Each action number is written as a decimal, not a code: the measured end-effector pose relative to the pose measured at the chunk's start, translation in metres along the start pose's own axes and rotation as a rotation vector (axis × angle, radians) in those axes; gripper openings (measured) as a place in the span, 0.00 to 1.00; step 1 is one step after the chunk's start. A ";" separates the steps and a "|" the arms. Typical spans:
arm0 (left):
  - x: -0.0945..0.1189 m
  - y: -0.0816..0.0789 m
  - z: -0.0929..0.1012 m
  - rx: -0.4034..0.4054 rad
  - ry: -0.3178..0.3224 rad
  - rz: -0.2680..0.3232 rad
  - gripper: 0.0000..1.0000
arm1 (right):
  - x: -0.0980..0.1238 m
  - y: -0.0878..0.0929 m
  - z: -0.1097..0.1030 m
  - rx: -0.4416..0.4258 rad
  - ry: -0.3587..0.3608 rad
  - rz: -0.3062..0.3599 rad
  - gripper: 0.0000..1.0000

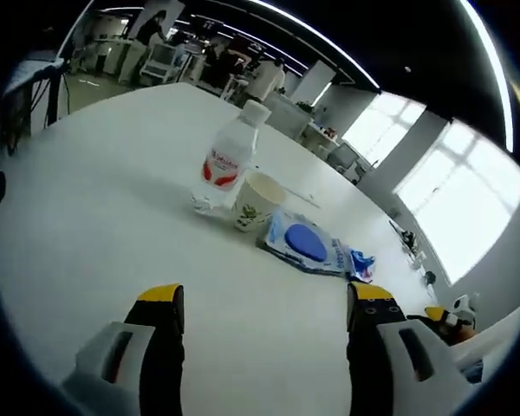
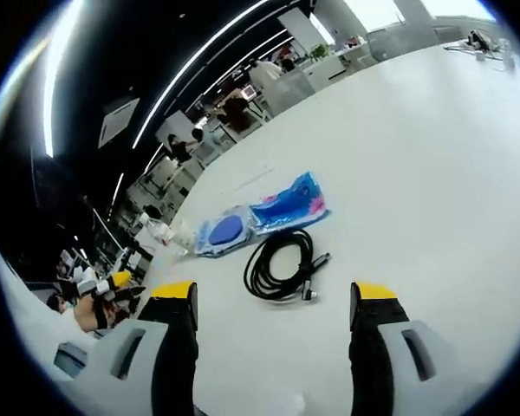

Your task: Arrange the tabletop items into an orderly group along one side of the table until the central work area is clear of visible clutter.

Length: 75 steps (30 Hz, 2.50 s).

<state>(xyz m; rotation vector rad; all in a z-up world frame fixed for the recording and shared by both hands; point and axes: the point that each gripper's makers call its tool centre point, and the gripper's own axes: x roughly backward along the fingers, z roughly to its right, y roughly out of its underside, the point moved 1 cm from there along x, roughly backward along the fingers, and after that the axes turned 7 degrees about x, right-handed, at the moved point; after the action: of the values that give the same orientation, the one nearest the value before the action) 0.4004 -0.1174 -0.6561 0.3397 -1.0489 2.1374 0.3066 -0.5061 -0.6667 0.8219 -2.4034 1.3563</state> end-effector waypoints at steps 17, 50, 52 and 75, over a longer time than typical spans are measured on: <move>0.007 0.007 -0.024 0.029 -0.010 -0.022 0.78 | -0.008 0.010 -0.010 0.004 -0.020 -0.057 0.69; 0.018 0.003 -0.023 -0.105 -0.038 -0.055 0.81 | -0.021 0.028 -0.006 0.063 -0.009 -0.165 0.72; 0.018 0.004 -0.026 -0.116 -0.043 -0.060 0.81 | -0.023 0.028 -0.007 0.066 -0.015 -0.176 0.71; 0.016 0.004 -0.019 -0.258 -0.030 -0.118 0.81 | -0.025 0.039 -0.008 0.037 -0.021 -0.207 0.70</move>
<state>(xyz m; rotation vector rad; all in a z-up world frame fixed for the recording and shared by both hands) 0.3881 -0.0963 -0.6624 0.3027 -1.2732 1.8719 0.3034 -0.4750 -0.7022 1.0670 -2.2410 1.3203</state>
